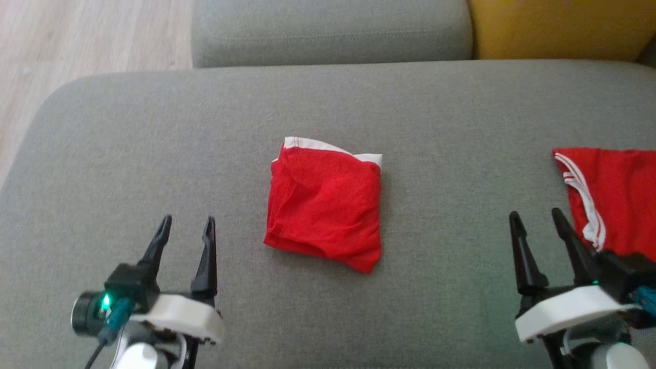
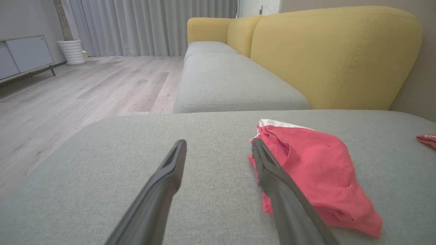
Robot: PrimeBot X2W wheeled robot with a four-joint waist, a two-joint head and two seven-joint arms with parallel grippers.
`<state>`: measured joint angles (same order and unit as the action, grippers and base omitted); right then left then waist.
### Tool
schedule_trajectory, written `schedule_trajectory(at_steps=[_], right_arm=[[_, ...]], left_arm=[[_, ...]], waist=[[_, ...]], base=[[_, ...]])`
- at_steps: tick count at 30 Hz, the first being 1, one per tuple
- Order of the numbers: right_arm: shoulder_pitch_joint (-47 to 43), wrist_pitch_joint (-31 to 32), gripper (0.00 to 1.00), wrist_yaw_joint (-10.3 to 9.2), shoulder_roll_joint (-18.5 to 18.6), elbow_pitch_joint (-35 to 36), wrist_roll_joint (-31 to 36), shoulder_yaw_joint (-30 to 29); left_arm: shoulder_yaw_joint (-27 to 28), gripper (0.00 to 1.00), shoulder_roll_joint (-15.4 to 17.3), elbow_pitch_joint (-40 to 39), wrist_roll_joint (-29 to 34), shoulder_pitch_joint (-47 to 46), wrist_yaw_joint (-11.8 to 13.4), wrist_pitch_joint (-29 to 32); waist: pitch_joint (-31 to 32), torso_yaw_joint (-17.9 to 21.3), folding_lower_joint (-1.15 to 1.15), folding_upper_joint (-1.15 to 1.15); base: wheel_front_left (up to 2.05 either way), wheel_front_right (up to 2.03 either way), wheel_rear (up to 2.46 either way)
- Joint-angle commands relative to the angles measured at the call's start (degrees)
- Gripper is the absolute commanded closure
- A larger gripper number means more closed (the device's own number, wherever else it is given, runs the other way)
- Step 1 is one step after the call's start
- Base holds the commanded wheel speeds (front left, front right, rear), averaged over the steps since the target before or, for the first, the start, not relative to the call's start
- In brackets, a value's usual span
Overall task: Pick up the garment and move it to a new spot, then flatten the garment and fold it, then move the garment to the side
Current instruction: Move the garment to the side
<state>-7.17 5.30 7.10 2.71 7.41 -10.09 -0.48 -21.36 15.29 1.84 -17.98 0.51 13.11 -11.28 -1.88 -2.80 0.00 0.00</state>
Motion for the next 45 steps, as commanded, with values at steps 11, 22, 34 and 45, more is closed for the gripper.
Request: schedule_trajectory(at_steps=[11, 22, 34, 45], right_arm=[[14.87, -3.19, 0.0, 0.39, 0.39, -14.45, -2.28, 6.79], [24.43, -3.42, 0.0, 0.39, 0.21, -34.77, -4.96, 10.39], [28.23, -0.43, 1.0, 0.39, 0.18, -40.55, -6.92, 15.05], [25.19, 2.92, 1.0, 0.39, 5.17, -30.27, -6.07, 21.54]], left_arm=[[-0.76, 0.0, -3.76, -0.71, 0.98, -11.96, -2.0, -2.79], [-0.57, 0.0, -7.17, 0.94, 2.35, -15.7, -3.67, -3.69], [2.2, 0.0, -8.7, 0.21, 4.94, -14.63, -5.65, -3.71], [4.3, 0.0, -8.32, -0.58, 6.96, -13.59, -6.68, -3.72]], waist=[[-7.56, -7.95, 0.0, 0.0], [-12.1, -15.08, 0.0, 0.0], [-12.59, -13.03, 0.0, 0.0], [-11.61, -2.88, 0.0, 0.0]], base=[[0.0, 0.0, 0.0], [0.0, 0.0, 0.0], [0.0, 0.0, 0.0], [0.0, 0.0, 0.0]])
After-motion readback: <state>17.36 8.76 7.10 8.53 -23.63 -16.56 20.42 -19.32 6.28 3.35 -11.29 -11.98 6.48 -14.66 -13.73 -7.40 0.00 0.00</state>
